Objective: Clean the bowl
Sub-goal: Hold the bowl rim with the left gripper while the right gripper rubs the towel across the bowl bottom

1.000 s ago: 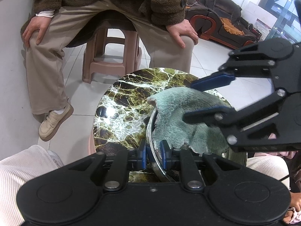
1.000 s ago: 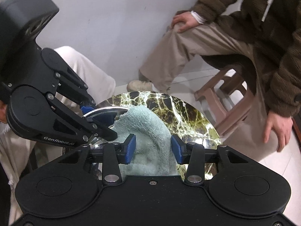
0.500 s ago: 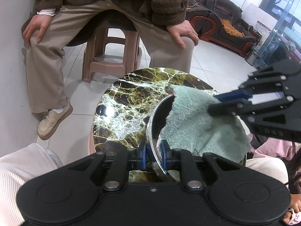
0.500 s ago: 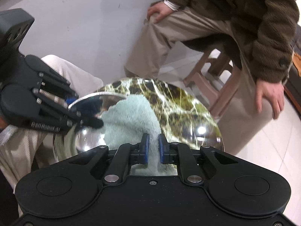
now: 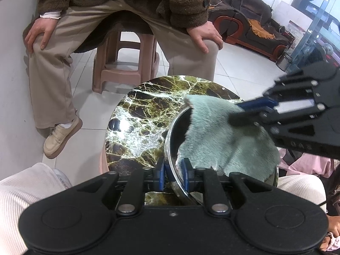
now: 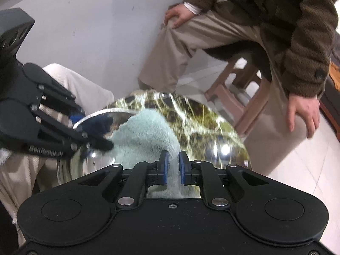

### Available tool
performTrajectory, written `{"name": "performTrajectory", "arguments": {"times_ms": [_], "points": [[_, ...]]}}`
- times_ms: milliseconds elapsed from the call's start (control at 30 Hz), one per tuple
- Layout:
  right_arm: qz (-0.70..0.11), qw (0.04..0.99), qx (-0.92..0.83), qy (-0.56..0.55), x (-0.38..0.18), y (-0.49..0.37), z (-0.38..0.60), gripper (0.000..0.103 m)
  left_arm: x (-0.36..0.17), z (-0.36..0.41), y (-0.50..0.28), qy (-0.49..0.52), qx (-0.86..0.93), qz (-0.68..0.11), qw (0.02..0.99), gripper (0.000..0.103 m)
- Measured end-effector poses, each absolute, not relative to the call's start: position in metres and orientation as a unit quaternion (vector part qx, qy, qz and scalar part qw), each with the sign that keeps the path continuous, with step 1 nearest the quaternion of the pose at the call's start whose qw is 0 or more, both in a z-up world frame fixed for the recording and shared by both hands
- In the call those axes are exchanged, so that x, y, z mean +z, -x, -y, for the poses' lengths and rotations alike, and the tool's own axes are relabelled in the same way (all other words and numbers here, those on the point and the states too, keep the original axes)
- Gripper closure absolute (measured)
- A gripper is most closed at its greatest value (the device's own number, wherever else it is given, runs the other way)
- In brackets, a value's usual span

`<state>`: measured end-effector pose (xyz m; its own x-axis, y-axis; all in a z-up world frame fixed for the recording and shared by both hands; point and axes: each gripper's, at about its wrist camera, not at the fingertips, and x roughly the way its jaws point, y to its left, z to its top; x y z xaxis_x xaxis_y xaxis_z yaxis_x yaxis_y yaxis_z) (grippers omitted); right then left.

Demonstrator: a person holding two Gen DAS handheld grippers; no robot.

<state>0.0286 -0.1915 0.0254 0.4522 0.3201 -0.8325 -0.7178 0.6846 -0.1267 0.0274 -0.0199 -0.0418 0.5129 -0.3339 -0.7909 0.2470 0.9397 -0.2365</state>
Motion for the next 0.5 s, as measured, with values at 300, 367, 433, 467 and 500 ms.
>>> {"name": "performTrajectory", "arguments": {"times_ms": [300,367,433,467,500], "points": [[-0.382,0.822,0.324,0.272,0.035,-0.007,0.168,0.049,-0.039,0.018,-0.024,0.047,-0.17,-0.462,0.869,0.087],[-0.376,0.813,0.325,0.302,0.028,-0.003,0.155,0.046,-0.039,0.018,-0.023,0.046,-0.171,-0.461,0.869,0.086],[-0.37,0.804,0.322,0.335,0.017,0.0,0.143,0.045,-0.039,0.018,-0.024,0.045,-0.172,-0.461,0.869,0.086],[-0.369,0.802,0.319,0.345,0.015,0.002,0.139,0.045,-0.039,0.018,-0.024,0.045,-0.172,-0.461,0.869,0.086],[-0.369,0.799,0.315,0.355,0.011,0.001,0.137,0.045,-0.039,0.018,-0.024,0.045,-0.173,-0.461,0.869,0.086]]}}
